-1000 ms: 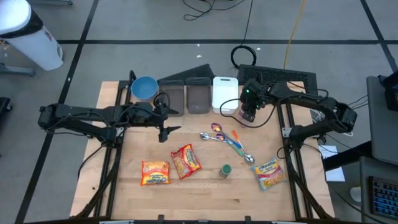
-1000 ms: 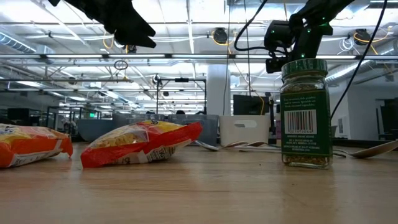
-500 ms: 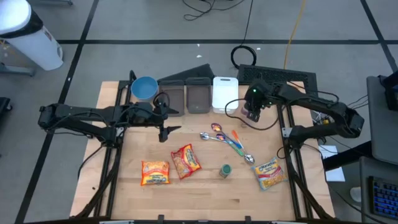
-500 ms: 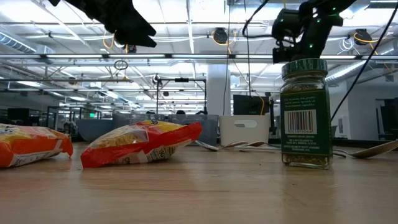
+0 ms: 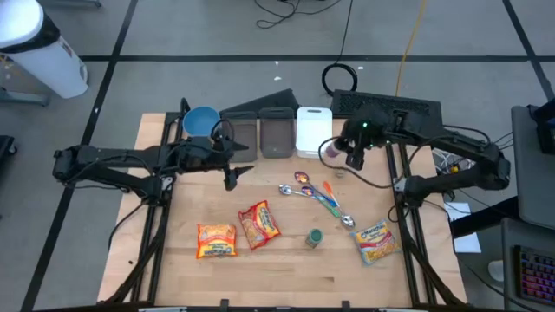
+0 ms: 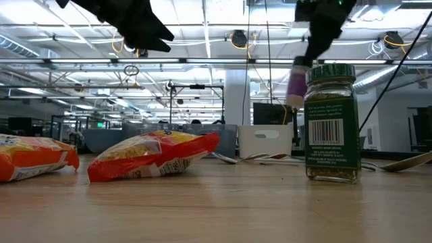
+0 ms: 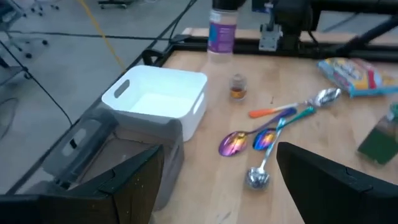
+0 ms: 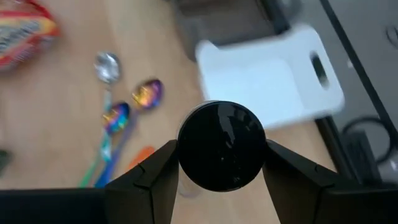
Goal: Pick & Place Food Item
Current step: Put the purple spice bottle into the left black bin
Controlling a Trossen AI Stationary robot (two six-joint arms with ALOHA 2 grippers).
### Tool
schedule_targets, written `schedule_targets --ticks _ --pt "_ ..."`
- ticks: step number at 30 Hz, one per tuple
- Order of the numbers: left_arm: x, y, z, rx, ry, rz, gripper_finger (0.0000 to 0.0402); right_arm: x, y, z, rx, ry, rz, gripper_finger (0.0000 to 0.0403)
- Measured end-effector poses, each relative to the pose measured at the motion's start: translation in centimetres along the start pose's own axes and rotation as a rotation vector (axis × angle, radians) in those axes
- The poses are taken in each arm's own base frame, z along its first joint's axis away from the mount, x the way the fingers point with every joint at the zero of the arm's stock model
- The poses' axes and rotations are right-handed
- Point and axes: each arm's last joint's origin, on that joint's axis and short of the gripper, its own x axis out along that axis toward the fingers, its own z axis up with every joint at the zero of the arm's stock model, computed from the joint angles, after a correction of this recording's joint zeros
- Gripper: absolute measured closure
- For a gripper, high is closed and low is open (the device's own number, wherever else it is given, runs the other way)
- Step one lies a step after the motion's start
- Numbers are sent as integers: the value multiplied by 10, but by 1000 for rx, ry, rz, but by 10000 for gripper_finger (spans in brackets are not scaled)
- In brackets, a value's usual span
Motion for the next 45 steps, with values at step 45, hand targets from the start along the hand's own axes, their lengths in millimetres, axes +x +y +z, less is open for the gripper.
schedule_targets --ticks 45 --pt "111 8 21 3 -108 -355 78 40 67 93 -392 -255 212 212"
